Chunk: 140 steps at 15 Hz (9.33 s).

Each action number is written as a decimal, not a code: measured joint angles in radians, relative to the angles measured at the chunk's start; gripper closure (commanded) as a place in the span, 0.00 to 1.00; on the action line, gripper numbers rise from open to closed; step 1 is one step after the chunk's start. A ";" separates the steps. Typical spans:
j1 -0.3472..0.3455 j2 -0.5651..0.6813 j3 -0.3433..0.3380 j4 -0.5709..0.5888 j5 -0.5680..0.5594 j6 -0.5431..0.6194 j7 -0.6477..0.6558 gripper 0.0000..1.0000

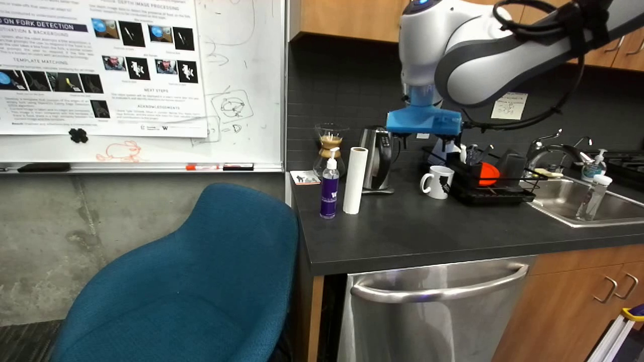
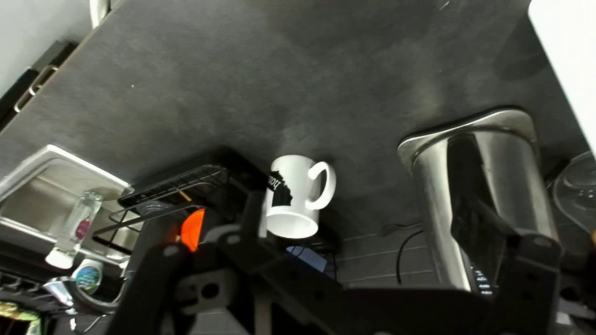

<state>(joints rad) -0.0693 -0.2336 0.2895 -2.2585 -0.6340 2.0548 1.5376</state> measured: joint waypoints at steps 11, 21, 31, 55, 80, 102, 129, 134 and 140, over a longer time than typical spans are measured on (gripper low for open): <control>0.061 0.268 -0.122 0.227 -0.028 -0.110 0.087 0.00; 0.080 0.270 -0.134 0.226 -0.028 -0.109 0.088 0.00; 0.088 0.294 -0.157 0.233 -0.028 -0.108 0.088 0.00; 0.014 0.472 -0.379 0.404 0.185 -0.034 -0.348 0.00; 0.078 0.504 -0.433 0.316 0.000 0.186 0.158 0.00; 0.034 0.676 -0.517 0.518 0.035 0.098 0.210 0.00; 0.026 0.739 -0.516 0.555 0.189 0.058 0.078 0.95; 0.044 0.666 -0.490 0.417 0.189 0.082 -0.011 0.95; 0.096 0.563 -0.439 0.254 0.188 0.109 -0.041 0.95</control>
<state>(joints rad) 0.0272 0.3289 -0.1491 -2.0049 -0.4456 2.1636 1.4966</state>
